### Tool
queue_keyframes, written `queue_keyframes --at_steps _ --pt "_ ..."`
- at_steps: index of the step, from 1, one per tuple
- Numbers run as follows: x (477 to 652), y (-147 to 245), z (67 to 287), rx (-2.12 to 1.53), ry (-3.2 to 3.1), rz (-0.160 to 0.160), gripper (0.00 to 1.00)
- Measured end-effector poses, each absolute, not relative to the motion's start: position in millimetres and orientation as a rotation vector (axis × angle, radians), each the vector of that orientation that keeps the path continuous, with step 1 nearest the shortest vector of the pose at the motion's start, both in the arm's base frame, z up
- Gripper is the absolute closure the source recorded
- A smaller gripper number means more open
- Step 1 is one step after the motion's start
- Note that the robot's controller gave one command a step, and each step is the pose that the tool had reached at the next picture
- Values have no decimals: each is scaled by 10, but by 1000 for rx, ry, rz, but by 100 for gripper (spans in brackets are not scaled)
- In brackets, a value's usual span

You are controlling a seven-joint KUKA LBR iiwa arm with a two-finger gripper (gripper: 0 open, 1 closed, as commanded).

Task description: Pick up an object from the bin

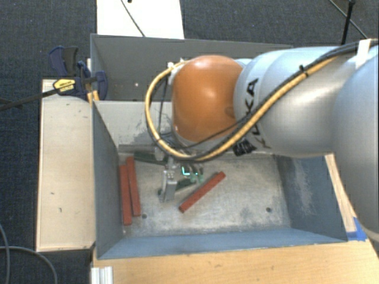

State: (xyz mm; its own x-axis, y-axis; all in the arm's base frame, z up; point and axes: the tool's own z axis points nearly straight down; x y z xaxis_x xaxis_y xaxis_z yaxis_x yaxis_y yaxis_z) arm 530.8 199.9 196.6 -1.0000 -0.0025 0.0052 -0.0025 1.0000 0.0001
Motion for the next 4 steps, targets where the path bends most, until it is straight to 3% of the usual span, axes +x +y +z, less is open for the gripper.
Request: queue_keyframes --at_steps 1,2,3,4 --pt "4870 1835 678 104 -3139 -1 0" --pt "4880 1831 714 343 -3128 -2 0" --pt "5025 1612 707 849 -3030 -1 0" --pt "5857 1449 741 1051 -2968 1 0"
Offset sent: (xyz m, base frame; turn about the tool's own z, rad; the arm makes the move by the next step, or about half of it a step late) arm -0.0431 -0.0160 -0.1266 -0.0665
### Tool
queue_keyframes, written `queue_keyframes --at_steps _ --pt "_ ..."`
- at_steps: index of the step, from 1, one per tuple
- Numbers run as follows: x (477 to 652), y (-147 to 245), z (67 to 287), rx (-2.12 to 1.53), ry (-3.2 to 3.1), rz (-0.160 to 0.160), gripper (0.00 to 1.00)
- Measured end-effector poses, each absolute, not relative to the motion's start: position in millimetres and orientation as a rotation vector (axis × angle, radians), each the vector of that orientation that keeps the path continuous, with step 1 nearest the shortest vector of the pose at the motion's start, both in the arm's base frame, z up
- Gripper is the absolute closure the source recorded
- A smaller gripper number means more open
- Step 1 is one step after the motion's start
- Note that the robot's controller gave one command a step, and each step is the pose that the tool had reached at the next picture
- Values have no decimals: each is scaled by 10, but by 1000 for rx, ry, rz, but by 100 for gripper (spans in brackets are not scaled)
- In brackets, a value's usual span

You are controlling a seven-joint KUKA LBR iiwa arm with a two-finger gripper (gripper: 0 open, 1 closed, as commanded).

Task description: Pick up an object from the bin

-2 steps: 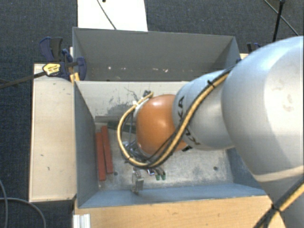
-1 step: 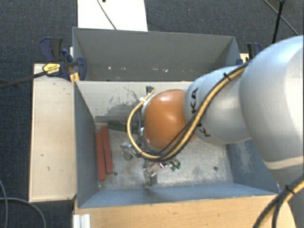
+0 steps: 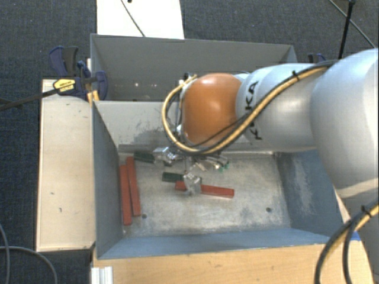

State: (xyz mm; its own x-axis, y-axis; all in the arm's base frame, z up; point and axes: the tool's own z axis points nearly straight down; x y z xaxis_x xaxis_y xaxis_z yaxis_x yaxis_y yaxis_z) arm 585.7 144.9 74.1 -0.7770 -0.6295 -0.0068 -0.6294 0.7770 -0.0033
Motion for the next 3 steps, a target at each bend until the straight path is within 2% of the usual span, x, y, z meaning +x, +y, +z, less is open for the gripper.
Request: queue_keyframes --at_steps 1,2,3 --pt "5835 1462 735 -1044 2961 2 100" --pt "5586 1924 2036 -1301 2847 1 100" --pt "5124 2532 1866 -830 3030 6 100"
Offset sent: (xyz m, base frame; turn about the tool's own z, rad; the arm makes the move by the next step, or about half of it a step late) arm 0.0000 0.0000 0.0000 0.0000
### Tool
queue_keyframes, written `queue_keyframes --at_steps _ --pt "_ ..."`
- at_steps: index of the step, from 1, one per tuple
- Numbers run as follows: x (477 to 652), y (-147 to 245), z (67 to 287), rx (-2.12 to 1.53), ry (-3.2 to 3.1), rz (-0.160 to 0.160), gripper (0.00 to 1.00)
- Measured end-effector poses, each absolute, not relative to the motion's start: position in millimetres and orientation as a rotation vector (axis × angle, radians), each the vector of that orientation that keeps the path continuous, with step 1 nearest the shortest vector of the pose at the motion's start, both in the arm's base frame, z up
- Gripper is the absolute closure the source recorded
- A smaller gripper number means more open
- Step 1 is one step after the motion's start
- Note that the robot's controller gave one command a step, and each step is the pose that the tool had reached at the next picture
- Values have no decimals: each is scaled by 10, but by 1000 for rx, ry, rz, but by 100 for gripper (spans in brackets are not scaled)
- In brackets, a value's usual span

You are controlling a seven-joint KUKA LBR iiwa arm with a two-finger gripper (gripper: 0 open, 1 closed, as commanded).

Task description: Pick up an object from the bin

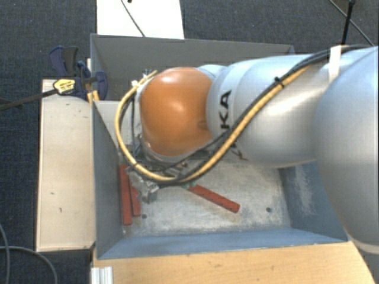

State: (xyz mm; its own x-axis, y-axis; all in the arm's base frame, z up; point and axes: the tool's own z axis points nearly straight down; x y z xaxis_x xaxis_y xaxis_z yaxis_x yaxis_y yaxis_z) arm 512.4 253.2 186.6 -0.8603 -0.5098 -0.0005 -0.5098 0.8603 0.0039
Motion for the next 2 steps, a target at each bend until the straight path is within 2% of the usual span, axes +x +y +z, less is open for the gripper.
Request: queue_keyframes --at_steps 1,2 --pt "5217 2544 1849 820 -3038 -3 100" --pt "5268 2424 1647 847 -3025 0 100"
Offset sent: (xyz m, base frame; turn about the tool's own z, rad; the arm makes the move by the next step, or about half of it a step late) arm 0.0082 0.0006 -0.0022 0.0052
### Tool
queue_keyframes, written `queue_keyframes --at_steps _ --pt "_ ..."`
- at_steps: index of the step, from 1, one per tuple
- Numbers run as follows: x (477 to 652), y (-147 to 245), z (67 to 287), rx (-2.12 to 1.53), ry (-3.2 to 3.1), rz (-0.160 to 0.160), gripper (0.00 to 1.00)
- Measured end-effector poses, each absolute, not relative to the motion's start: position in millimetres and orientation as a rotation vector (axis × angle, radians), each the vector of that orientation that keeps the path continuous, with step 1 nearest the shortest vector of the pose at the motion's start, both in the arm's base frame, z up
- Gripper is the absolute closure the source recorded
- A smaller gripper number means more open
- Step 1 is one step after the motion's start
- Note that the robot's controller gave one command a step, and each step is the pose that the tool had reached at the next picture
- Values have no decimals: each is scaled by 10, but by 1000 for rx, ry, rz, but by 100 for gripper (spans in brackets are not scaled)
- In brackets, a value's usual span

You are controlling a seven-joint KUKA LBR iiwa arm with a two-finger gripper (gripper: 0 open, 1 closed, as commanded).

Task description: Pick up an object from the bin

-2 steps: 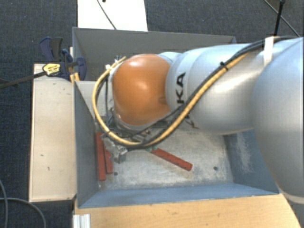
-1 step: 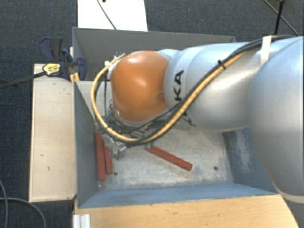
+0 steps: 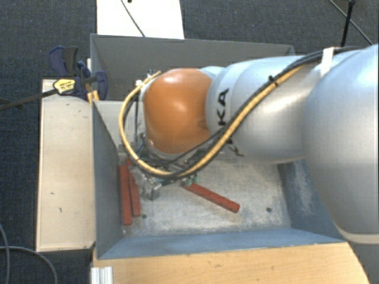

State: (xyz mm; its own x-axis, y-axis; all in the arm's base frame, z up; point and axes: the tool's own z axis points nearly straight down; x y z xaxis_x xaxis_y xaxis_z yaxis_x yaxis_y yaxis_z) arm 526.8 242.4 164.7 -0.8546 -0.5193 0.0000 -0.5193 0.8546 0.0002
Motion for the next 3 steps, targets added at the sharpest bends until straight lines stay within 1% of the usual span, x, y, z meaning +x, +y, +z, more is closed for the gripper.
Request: queue_keyframes --at_steps 1,2,3 --pt "5391 2398 2066 899 -3019 -3 100" --pt "5727 2367 1644 971 -2992 -1 100" --pt "5611 2259 2079 949 -3000 -3 100"
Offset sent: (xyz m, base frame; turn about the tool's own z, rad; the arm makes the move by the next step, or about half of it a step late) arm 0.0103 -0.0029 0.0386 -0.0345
